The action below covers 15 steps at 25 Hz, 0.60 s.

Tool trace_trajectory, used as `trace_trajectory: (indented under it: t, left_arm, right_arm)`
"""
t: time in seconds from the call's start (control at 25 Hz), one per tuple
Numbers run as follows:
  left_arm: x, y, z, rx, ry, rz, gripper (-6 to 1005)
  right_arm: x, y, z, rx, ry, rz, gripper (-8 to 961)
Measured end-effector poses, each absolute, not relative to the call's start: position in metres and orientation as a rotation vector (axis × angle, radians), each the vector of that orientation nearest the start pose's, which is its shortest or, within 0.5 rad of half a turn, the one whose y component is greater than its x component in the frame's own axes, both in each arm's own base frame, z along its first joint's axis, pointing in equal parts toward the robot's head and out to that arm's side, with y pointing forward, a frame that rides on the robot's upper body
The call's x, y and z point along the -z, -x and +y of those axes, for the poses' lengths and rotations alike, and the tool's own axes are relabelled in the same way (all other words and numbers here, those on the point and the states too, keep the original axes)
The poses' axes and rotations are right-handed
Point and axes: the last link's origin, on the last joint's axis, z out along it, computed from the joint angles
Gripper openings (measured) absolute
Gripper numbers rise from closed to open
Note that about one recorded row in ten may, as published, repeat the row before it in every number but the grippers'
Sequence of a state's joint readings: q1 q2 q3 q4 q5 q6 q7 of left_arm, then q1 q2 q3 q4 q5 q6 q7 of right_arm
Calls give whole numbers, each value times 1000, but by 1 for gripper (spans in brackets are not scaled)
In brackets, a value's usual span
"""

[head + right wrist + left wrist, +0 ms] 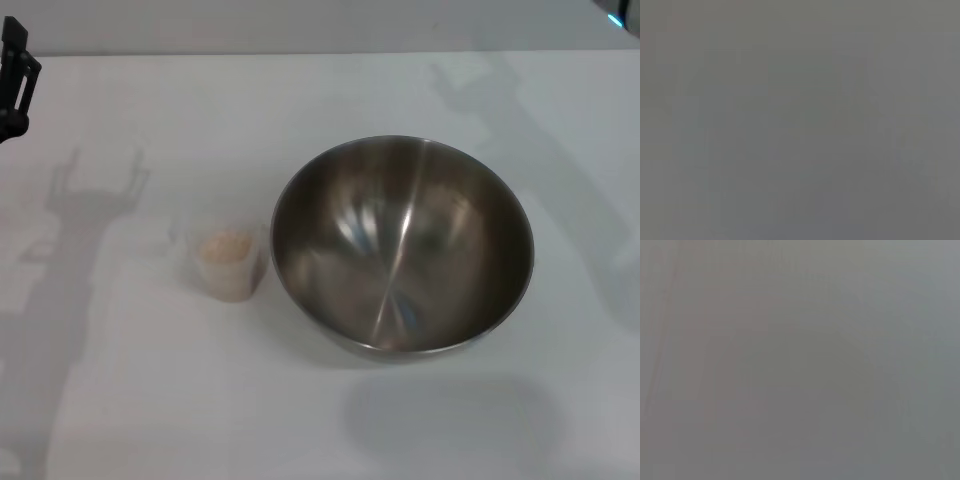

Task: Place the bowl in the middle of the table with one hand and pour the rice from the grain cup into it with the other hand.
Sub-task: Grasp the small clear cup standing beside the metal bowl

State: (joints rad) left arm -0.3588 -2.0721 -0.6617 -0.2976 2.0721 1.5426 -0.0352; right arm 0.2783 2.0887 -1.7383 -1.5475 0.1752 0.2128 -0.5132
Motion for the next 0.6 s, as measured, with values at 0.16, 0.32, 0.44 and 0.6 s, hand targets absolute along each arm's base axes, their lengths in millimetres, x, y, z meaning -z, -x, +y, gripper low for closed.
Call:
trace_trajectory:
  t: [0.16,0.32,0.44,0.6]
  left_arm:
    - [-8,289,299,967,1400,-294,800]
    - [-8,289,300,966,1400,-295,800]
    - [-9,289,300,967,1396,-295,800]
    - [-10,290,300,967,1387,-300,799]
  right_arm:
    - [-32,-145,375,-484,1675,-121,733]
    - [-28,-169,361,-648,1558,-131,733]
    - [-26,-187,351,-755,1491,-114,733]
    - [-24,-226,332,-903,1419,-25,733]
